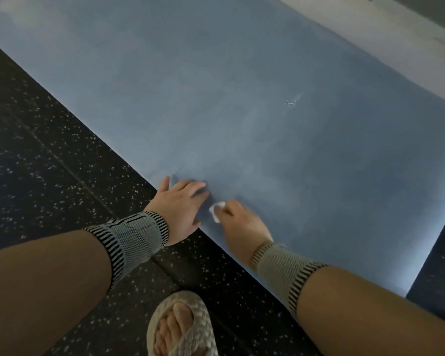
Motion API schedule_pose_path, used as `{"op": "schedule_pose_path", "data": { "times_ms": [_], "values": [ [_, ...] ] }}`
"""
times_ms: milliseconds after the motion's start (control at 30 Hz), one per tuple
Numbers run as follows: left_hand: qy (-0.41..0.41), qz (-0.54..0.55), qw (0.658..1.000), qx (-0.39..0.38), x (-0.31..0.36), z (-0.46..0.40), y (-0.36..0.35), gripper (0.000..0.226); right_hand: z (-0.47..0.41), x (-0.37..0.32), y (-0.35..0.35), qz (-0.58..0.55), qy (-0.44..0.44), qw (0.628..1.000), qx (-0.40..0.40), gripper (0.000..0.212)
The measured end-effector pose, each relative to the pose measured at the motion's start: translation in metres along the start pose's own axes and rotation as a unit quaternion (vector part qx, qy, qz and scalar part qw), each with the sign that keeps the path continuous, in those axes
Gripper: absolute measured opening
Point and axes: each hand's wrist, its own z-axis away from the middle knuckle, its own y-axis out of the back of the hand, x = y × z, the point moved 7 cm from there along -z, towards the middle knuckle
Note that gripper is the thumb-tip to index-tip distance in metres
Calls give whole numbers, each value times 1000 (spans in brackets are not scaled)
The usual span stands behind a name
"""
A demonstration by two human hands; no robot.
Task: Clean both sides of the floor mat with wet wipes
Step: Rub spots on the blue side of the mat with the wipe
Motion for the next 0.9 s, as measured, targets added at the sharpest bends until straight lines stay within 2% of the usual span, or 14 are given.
{"op": "schedule_pose_path", "data": {
  "times_ms": [67, 100, 200, 267, 367, 433, 567, 667, 733, 800, 833, 867, 900],
  "values": [
    [3, 4, 1000, -2, -2, 4, -3, 68, 21, 1, -3, 14, 61, 997, -50, 43],
    [9, 9, 1000, -2, -4, 6, -5, 67, 24, 14, 2, 38, 61, 996, -58, 42],
    [15, 5, 1000, -1, -4, 7, -7, 68, 12, 53, 19, 60, -41, 997, 2, 42],
    [13, -4, 1000, -7, -3, 6, -5, 70, -3, 32, 17, 45, -59, 997, 12, 40],
    [13, -19, 999, -25, -3, 9, -7, 71, 7, -16, 0, 15, 49, 998, -45, 41],
    [20, -9, 999, -37, -6, 13, -10, 71, 25, -9, 6, -13, 99, 993, -65, 34],
    [37, 6, 999, -37, -13, 15, -9, 68, 53, 20, 4, 84, 117, 977, -159, 22],
    [47, -1, 998, -35, -18, 9, -4, 69, 23, 0, -1, 66, 147, 979, -127, 15],
    [55, -9, 998, -32, -22, 7, -1, 70, -4, -20, -1, 54, 139, 984, -96, 21],
    [67, -13, 997, -31, -30, 8, 0, 70, -13, -22, -8, 39, 141, 983, -115, 25],
    [74, -9, 997, -32, -34, 11, -1, 70, -7, -15, -10, 54, 141, 980, -128, 20],
    [83, -4, 996, -31, -40, 15, -3, 69, 5, -7, -12, 66, 162, 975, -136, 16],
    [91, 1, 995, -30, -45, 18, -6, 69, 20, 0, -11, 104, 191, 967, -136, 23]
  ]
}}
